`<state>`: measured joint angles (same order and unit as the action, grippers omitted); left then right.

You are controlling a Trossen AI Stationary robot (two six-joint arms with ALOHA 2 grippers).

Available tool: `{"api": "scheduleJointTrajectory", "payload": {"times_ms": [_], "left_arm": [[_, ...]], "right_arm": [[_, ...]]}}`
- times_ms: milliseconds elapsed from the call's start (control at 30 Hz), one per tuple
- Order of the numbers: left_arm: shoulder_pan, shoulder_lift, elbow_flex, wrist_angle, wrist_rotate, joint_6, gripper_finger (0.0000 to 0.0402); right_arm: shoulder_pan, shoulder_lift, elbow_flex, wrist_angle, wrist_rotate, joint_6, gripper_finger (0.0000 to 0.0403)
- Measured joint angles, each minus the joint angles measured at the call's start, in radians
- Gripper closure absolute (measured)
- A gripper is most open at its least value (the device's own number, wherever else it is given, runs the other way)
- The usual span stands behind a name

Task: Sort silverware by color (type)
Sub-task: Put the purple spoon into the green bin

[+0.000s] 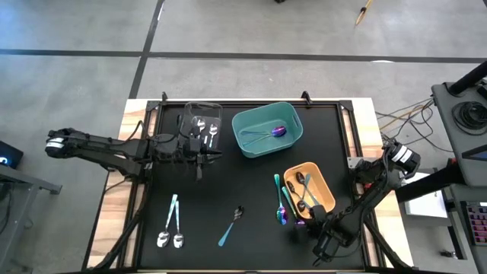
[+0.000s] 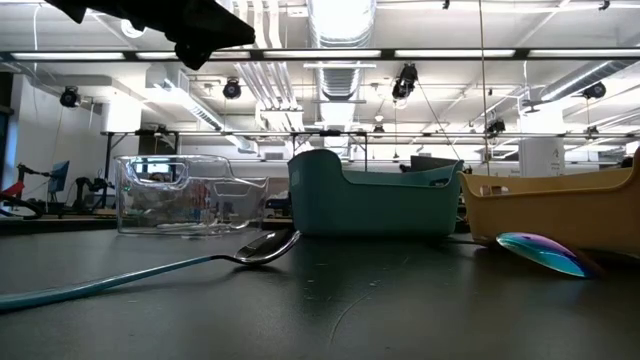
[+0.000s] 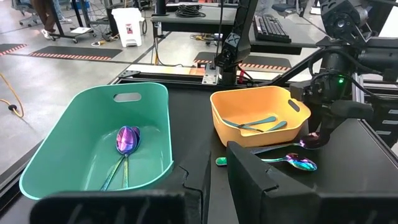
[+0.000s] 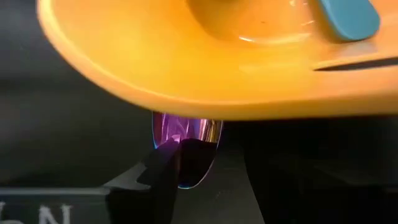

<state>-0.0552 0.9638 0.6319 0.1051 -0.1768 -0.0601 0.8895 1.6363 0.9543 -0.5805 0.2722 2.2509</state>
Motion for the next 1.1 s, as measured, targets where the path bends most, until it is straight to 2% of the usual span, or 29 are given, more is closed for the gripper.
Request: {"api": "scheduleJointTrajectory", "payload": {"times_ms": [300, 633, 1100], "left_arm": [[0.000, 0.000, 0.000, 0.000, 0.000, 0.000, 0.0367], [0.000, 0.000, 0.000, 0.000, 0.000, 0.000, 0.0367], [0.000, 0.000, 0.000, 0.000, 0.000, 0.000, 0.0367]], "right_arm": [[0.000, 0.000, 0.000, 0.022, 0.043, -0.003, 0.0243], [0.000, 0.002, -0.013, 0.021, 0.045, 0.000, 0.0284], [0.000, 0.002, -0.015, 0.016, 0.073, -0.005, 0.0296]]}}
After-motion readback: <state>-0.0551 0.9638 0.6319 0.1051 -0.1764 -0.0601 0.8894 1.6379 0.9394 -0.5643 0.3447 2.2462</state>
